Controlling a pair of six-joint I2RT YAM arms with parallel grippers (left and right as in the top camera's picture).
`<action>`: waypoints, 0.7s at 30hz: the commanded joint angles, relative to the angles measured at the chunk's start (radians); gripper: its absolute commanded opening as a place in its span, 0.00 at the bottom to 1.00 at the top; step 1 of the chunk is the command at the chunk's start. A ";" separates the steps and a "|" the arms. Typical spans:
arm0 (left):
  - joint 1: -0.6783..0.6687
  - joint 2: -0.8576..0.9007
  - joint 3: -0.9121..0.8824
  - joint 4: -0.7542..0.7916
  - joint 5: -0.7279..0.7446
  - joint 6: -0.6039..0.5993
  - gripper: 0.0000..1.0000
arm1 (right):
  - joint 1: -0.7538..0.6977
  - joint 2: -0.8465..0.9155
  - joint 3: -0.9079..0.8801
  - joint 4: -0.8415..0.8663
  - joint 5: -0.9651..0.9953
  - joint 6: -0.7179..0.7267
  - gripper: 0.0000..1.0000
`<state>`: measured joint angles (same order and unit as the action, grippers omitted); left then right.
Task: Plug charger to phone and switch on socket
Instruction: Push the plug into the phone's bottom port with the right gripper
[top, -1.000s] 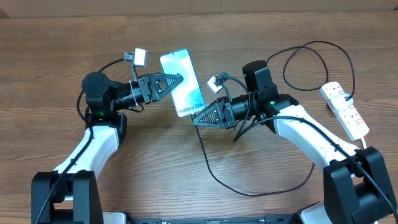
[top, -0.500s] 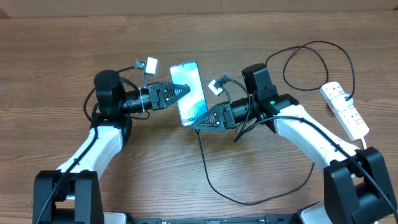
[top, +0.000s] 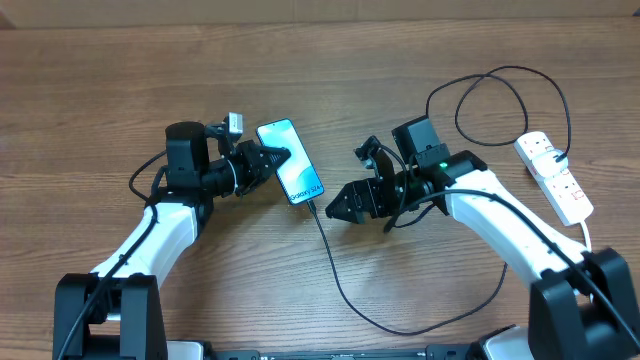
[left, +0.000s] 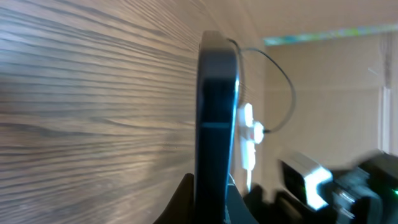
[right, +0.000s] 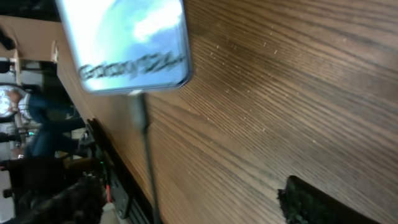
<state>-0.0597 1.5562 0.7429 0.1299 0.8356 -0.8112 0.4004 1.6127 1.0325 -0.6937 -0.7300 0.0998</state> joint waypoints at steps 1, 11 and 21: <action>-0.024 -0.007 0.010 0.002 -0.091 0.029 0.04 | 0.039 -0.049 0.030 -0.004 0.038 -0.066 0.81; -0.052 -0.007 0.010 0.005 -0.106 0.026 0.04 | 0.236 -0.049 0.021 0.072 0.355 -0.039 0.75; -0.052 -0.007 0.010 0.040 -0.049 0.026 0.04 | 0.264 -0.047 0.016 0.139 0.452 0.006 0.50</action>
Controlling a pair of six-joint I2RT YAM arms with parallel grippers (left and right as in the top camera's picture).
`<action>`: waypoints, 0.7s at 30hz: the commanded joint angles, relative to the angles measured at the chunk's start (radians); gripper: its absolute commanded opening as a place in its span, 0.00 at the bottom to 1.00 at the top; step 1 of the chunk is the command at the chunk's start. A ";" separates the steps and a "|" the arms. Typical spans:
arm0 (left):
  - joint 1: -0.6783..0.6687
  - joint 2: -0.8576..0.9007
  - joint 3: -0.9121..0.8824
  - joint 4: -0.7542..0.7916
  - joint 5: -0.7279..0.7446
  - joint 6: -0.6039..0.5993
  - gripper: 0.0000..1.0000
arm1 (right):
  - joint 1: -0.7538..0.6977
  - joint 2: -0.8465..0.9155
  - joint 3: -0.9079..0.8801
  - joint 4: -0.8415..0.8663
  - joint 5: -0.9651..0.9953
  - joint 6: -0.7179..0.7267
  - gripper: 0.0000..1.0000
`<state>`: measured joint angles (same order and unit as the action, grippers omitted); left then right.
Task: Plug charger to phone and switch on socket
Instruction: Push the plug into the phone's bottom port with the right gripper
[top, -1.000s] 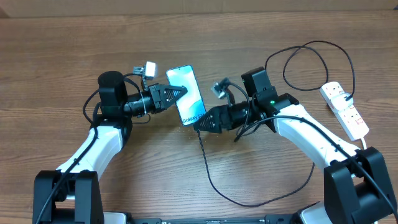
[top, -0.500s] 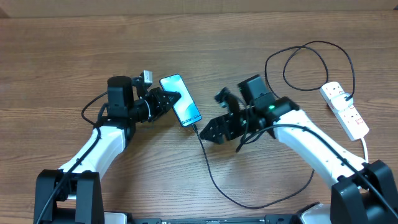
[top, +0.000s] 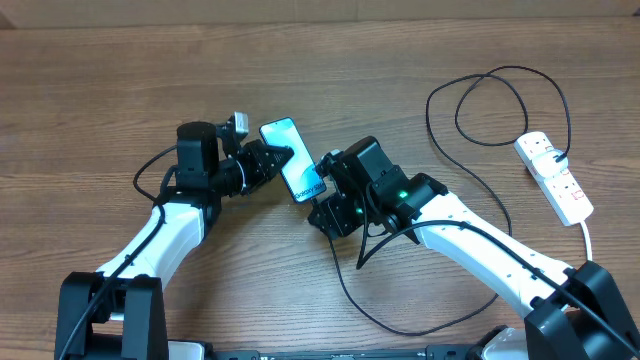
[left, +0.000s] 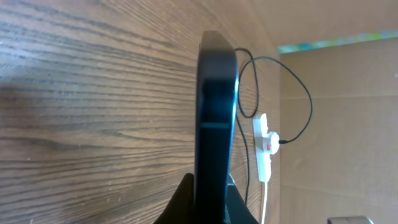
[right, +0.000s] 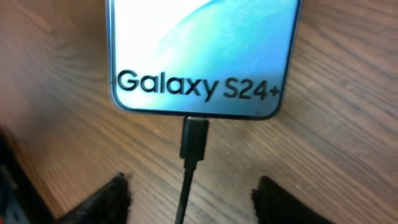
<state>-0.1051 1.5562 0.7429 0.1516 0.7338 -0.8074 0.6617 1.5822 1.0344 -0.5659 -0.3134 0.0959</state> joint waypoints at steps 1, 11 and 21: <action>-0.007 -0.007 0.010 0.018 0.053 0.022 0.04 | 0.002 -0.016 0.014 0.012 0.035 0.010 0.45; -0.007 -0.007 0.010 0.018 0.052 0.023 0.04 | 0.021 -0.016 0.014 0.013 -0.002 0.039 0.34; -0.007 -0.007 0.010 0.034 0.052 0.020 0.04 | 0.024 0.001 0.013 0.013 -0.002 0.039 0.31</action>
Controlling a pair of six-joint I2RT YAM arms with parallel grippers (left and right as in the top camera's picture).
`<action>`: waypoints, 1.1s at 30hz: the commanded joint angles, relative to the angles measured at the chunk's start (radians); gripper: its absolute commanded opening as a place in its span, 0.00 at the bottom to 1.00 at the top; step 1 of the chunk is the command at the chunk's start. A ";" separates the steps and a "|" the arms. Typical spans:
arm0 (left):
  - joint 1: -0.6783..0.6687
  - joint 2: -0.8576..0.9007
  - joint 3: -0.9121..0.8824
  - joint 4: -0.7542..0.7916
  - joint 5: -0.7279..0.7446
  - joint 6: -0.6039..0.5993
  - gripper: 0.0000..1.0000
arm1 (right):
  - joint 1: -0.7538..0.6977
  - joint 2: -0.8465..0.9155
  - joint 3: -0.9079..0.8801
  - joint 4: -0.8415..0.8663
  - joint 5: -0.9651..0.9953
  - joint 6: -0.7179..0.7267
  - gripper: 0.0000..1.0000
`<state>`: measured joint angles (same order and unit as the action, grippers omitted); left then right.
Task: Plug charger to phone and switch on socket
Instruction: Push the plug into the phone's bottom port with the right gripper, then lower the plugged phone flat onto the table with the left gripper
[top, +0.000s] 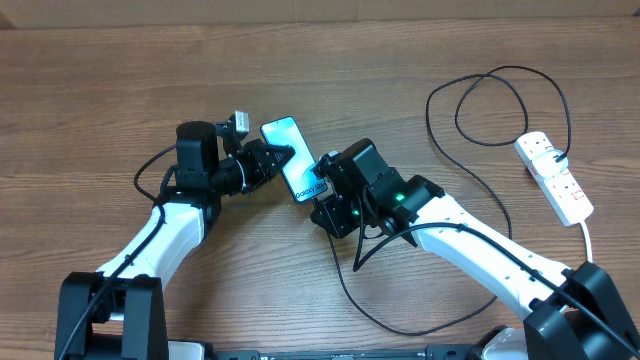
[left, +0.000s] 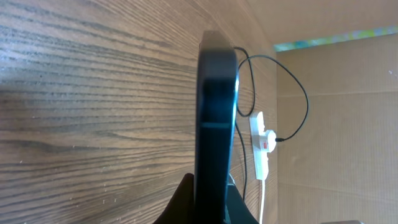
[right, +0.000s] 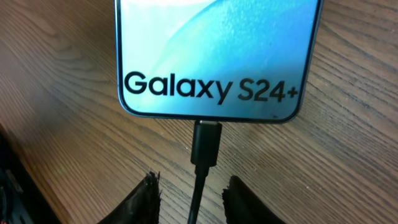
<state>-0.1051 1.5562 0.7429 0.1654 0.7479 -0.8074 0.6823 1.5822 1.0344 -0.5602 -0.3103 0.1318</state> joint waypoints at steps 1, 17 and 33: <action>-0.007 -0.007 0.010 0.023 0.038 0.017 0.04 | 0.003 0.007 0.013 0.007 -0.005 0.003 0.29; -0.007 -0.007 0.010 0.022 0.090 0.029 0.04 | 0.003 0.048 0.013 0.078 0.037 0.002 0.05; -0.048 -0.007 0.010 -0.027 0.196 0.141 0.04 | 0.003 0.048 0.027 0.095 0.048 -0.002 0.04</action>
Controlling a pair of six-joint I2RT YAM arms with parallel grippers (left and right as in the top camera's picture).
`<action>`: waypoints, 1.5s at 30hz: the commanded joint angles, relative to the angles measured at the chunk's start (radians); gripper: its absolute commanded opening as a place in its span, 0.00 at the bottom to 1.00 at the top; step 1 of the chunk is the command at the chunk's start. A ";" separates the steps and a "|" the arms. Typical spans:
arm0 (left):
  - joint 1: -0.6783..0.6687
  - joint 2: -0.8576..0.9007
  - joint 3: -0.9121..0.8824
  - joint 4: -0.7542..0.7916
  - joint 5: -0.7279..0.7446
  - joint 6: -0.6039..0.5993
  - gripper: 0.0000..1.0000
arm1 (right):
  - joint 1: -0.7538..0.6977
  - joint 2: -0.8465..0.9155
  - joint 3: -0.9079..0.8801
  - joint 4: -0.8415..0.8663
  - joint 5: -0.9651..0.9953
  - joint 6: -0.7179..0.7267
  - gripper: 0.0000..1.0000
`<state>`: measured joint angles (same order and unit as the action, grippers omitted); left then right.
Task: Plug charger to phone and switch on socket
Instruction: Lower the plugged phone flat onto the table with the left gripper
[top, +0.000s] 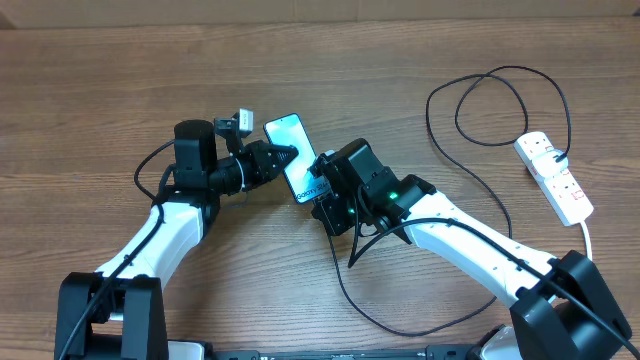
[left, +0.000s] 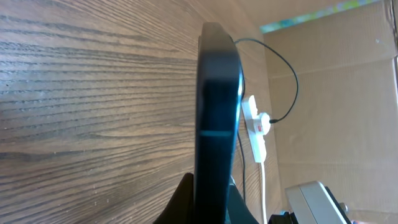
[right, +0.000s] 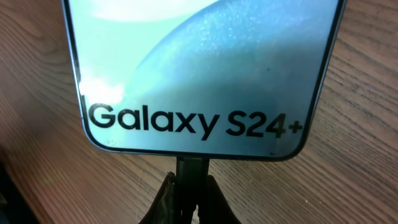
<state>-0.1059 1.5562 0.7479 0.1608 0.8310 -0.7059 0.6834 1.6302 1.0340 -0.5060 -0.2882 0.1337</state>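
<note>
The phone (top: 291, 150) lies lit on the wooden table, its screen reading "Galaxy S24+" (right: 198, 123). My left gripper (top: 283, 155) is shut on the phone's long edges; the left wrist view shows the phone edge-on (left: 217, 118) between the fingers. My right gripper (right: 193, 199) is shut on the black charger plug (right: 192, 171), which sits against the phone's bottom edge. The black cable (top: 345, 290) loops over the table to the white socket strip (top: 553, 176) at the far right.
The cable makes a big loop (top: 495, 105) at the back right near the strip. A white lead (top: 583, 232) runs from the strip toward the front edge. Brown cardboard walls (left: 336, 93) stand beyond the table.
My right gripper stood open around the charger plug below the phone; now its fingers are shut on the plug, closer to the phone's bottom edge. The left gripper still holds the phone.
My right gripper was open to the right of the phone, the left one shut on the phone. Then the right gripper stood open below the phone's bottom edge, either side of the plug. Later the fingers were narrower round it, and now they are shut on the plug.
</note>
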 joint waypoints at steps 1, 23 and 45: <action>-0.054 -0.007 0.005 -0.023 0.114 0.046 0.04 | 0.002 0.000 0.032 0.041 0.026 -0.007 0.04; -0.083 -0.007 0.005 -0.139 -0.012 0.077 0.04 | 0.002 -0.016 0.139 -0.141 -0.046 -0.003 0.36; -0.154 0.113 0.009 -0.202 0.086 0.323 0.04 | -0.081 -0.491 0.312 -0.612 0.094 0.023 0.92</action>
<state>-0.2943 1.5940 0.7525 -0.0555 0.8154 -0.4751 0.6083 1.2121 1.3132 -1.1160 -0.2024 0.1528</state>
